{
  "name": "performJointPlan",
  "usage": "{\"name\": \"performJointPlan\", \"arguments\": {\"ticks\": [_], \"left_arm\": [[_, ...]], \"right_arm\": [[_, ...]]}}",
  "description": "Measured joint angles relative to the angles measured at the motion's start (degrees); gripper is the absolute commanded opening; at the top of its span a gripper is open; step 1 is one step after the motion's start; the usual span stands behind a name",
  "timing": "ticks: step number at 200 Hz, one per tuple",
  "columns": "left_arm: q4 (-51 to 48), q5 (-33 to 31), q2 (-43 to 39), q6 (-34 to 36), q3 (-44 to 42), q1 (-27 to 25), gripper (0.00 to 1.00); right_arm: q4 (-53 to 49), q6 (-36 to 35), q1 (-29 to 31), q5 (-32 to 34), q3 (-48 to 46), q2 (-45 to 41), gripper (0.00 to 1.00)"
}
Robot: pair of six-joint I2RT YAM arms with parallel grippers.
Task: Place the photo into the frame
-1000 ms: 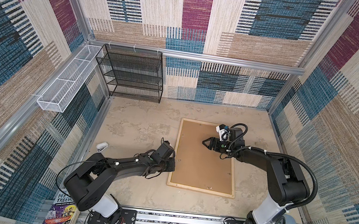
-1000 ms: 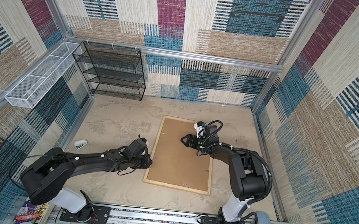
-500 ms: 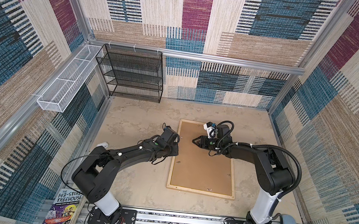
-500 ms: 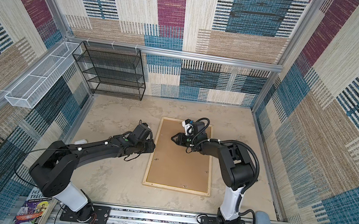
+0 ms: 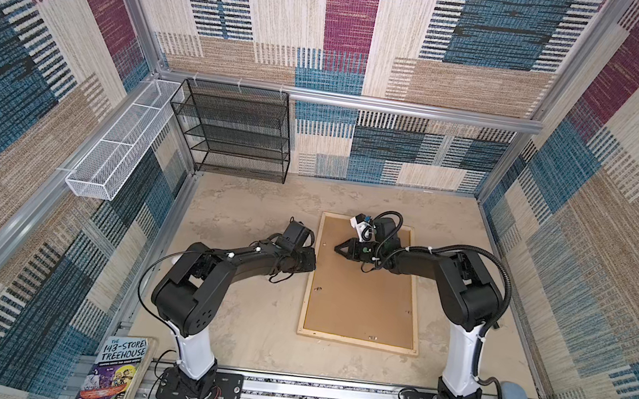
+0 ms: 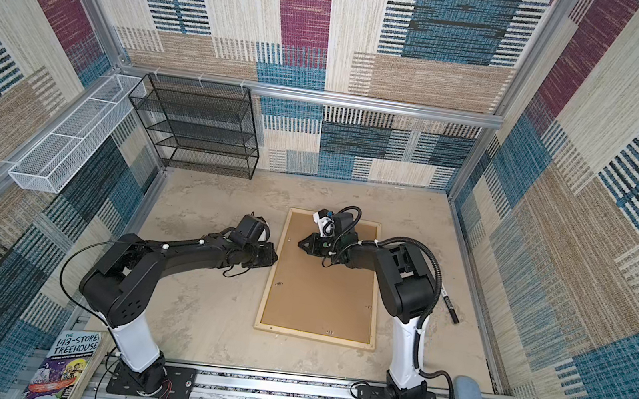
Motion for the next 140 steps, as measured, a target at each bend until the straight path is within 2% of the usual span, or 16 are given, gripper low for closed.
{"name": "performJointPlan", "arguments": {"ticks": [71, 124, 140], "left_arm": [[0.90, 0.02, 1.57, 0.15, 0.79, 0.09, 0.22], [1.62, 0.13, 2.47, 0.11, 1.27, -0.17, 0.25], [1.57, 0.24, 2.97, 0.11, 1.33, -0.52, 0.21]], "right_arm": [[0.87, 0.02, 0.76, -1.18, 4.02, 4.63, 0.08], [1.81, 0.44, 1.36, -1.77, 6.29, 6.82, 0.08], [1.95, 0.63, 1.51, -1.79, 6.84, 7.30, 0.08]]}}
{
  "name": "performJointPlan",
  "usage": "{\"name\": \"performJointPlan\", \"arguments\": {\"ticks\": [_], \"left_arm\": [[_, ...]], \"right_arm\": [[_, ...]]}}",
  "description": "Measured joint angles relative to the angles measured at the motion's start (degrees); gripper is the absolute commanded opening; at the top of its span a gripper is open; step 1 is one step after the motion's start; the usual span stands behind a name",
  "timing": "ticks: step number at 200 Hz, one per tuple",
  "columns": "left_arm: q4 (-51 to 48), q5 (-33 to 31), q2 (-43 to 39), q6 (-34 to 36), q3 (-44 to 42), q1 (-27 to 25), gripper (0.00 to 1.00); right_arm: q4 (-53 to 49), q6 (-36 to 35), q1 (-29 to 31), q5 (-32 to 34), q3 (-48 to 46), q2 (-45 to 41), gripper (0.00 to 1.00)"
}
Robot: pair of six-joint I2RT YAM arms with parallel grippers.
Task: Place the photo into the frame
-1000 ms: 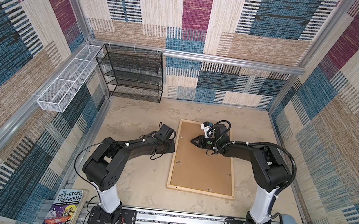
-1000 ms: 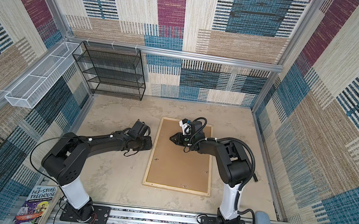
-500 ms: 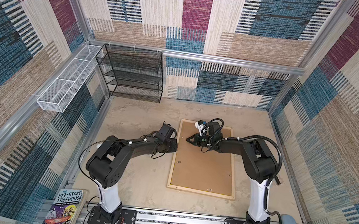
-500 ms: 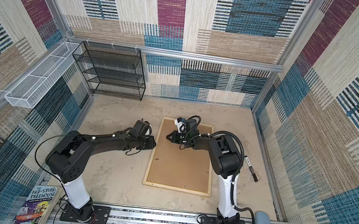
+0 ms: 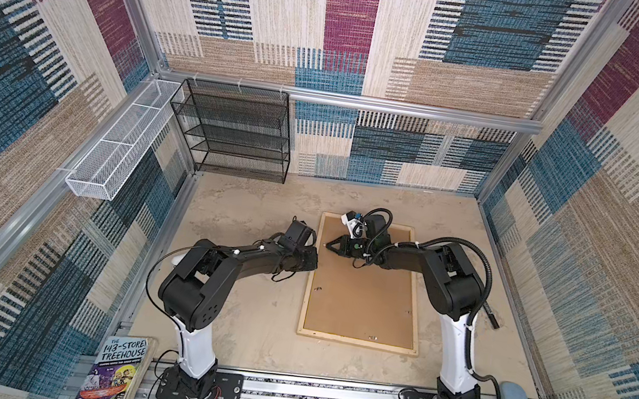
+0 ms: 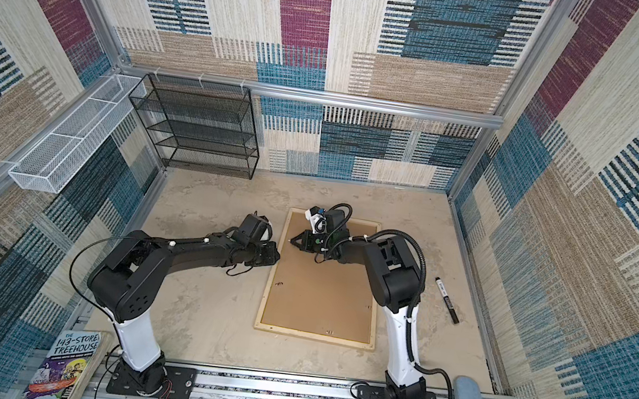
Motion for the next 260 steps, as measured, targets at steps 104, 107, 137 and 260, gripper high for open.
{"name": "performJointPlan", "arguments": {"ticks": [104, 107, 137, 260], "left_arm": [[0.04, -4.68, -0.13, -0.13, -0.13, -2.32, 0.13], [0.04, -4.74, -0.13, -0.17, -0.13, -2.36, 0.13], [0.42, -5.20, -0.35, -0.44, -0.46, -2.56, 0.12], [2.60, -6.64, -3.54, -6.99, -5.07, -3.48, 0.09]], "right_arm": [[1.73, 3.50, 0.42, -0.37, 4.37, 3.30, 0.07], [1.75, 3.63, 0.46, -0.37, 4.55, 3.41, 0.07], [2.03, 4.02, 0.68, -0.39, 5.33, 3.89, 0.07], [-0.85, 1.53, 3.10, 6.84, -3.32, -3.78, 0.06]]}}
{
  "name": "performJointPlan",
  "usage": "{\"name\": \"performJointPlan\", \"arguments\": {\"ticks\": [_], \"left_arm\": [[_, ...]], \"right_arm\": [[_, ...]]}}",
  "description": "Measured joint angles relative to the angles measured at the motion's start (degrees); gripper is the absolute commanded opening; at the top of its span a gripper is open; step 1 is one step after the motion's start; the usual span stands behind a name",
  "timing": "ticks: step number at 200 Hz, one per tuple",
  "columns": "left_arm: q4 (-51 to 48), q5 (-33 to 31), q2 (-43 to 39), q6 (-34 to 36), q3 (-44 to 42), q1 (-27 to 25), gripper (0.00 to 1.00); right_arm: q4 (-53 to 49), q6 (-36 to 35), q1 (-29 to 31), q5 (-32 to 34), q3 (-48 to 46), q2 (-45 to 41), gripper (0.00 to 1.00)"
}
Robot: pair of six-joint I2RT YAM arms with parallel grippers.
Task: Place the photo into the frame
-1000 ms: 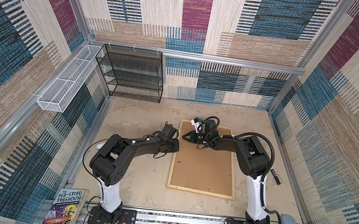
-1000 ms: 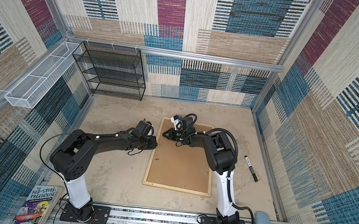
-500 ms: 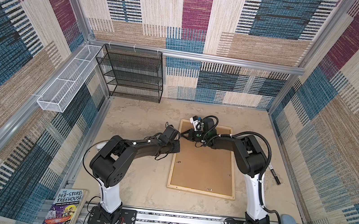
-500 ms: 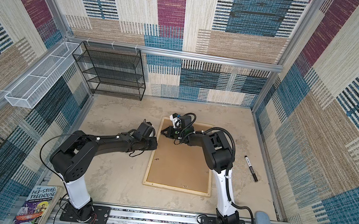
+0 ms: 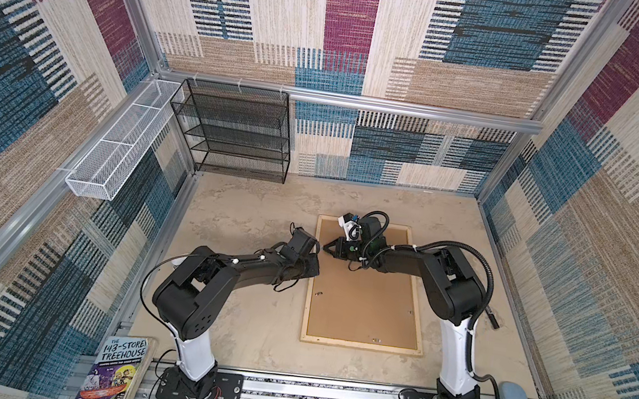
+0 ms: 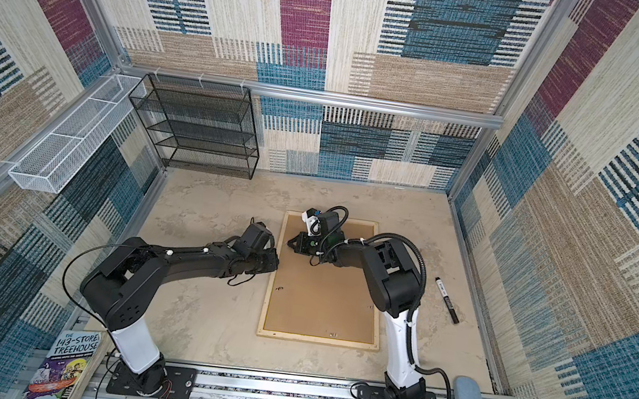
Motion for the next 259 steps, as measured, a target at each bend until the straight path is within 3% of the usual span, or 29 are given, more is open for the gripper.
{"name": "performJointPlan", "arguments": {"ticks": [66, 159, 259], "left_arm": [[0.17, -0.17, -0.02, -0.22, -0.09, 0.00, 0.08], [-0.37, 0.07, 0.57, -0.44, 0.85, -0.07, 0.08], [-0.22, -1.01, 0.81, -1.66, 1.11, -0.26, 0.06]], "right_arm": [[-2.82, -1.55, 1.55, 4.66, 0.20, -1.33, 0.05], [-4.87, -1.95, 2.08, 4.70, 5.95, 2.40, 0.02], [-3.39, -1.40, 2.12, 6.16, 4.85, 1.81, 0.02]]}}
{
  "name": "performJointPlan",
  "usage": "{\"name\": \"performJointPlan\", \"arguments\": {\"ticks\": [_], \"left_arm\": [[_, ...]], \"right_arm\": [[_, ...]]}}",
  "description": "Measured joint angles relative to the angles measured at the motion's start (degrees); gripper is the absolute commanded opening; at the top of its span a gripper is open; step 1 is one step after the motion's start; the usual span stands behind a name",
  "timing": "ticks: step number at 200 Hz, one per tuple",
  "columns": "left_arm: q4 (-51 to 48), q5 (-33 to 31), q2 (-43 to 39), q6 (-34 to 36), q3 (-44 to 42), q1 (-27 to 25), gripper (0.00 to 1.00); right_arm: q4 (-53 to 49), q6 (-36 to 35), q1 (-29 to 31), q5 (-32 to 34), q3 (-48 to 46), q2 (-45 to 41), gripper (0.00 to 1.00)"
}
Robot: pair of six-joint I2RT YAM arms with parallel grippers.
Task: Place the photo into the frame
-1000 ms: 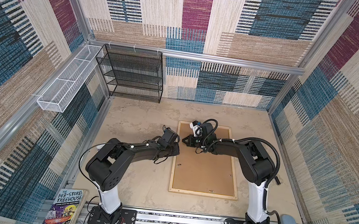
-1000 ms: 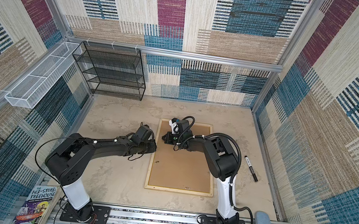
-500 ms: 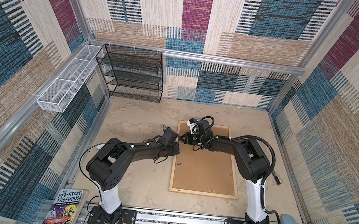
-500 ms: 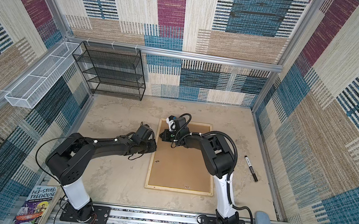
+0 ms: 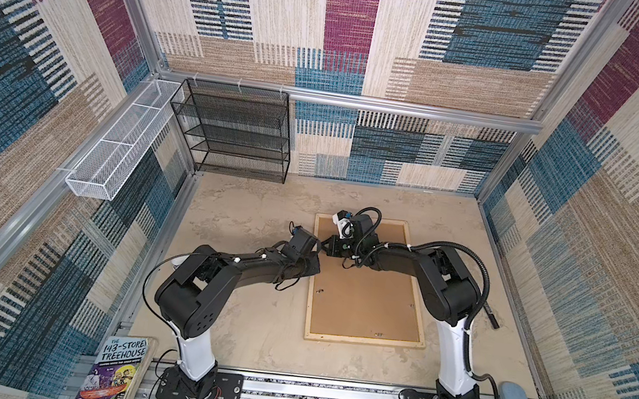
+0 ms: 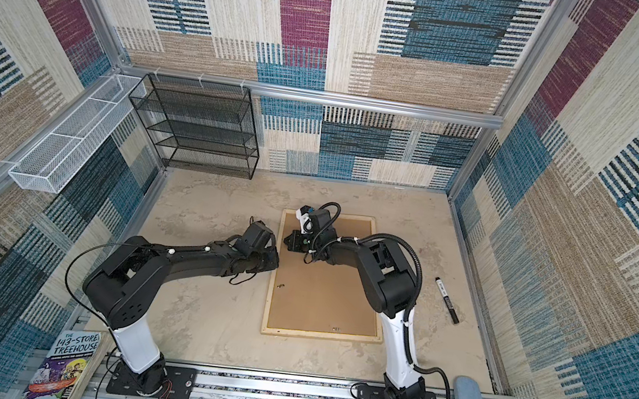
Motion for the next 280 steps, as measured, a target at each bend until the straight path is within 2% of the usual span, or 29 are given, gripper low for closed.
{"name": "performJointPlan", "arguments": {"ticks": [154, 280], "left_arm": [[0.07, -0.26, 0.48, -0.33, 0.42, 0.00, 0.04], [2.34, -1.66, 2.29, -0.52, 1.53, -0.15, 0.00]], "right_arm": [[-0.72, 4.35, 1.14, 2.43, 2.49, 1.75, 0.00], [6.69, 9.35, 1.09, 2.93, 1.73, 3.80, 0.00]]}}
